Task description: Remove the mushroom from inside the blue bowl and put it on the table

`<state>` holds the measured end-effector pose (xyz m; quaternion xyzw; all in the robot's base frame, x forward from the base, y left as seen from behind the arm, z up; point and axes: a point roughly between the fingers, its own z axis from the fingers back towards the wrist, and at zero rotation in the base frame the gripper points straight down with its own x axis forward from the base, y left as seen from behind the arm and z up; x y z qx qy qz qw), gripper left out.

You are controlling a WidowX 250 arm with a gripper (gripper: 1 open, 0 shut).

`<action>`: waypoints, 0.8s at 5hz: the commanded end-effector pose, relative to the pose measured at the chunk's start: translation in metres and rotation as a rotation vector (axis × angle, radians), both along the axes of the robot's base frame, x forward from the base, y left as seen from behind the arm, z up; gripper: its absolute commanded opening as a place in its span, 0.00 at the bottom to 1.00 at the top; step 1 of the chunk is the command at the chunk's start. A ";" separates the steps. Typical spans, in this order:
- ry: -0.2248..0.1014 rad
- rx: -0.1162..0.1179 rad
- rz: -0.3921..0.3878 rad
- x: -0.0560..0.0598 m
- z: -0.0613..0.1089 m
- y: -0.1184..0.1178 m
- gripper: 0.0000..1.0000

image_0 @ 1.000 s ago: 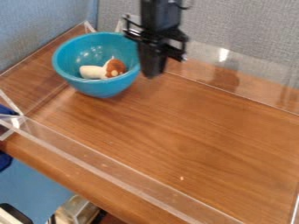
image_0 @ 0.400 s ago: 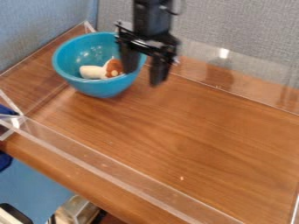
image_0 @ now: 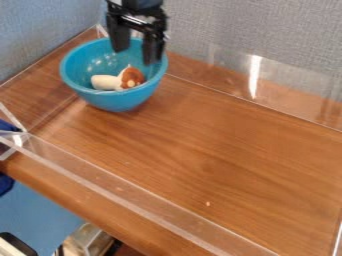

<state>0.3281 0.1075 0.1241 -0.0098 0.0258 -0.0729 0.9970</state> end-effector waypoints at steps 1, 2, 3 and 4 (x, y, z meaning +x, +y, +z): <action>-0.053 0.043 0.002 0.020 0.000 0.033 1.00; -0.030 0.047 -0.020 0.031 -0.027 0.046 1.00; -0.011 0.046 -0.003 0.031 -0.043 0.035 1.00; -0.004 0.045 0.018 0.033 -0.052 0.023 0.00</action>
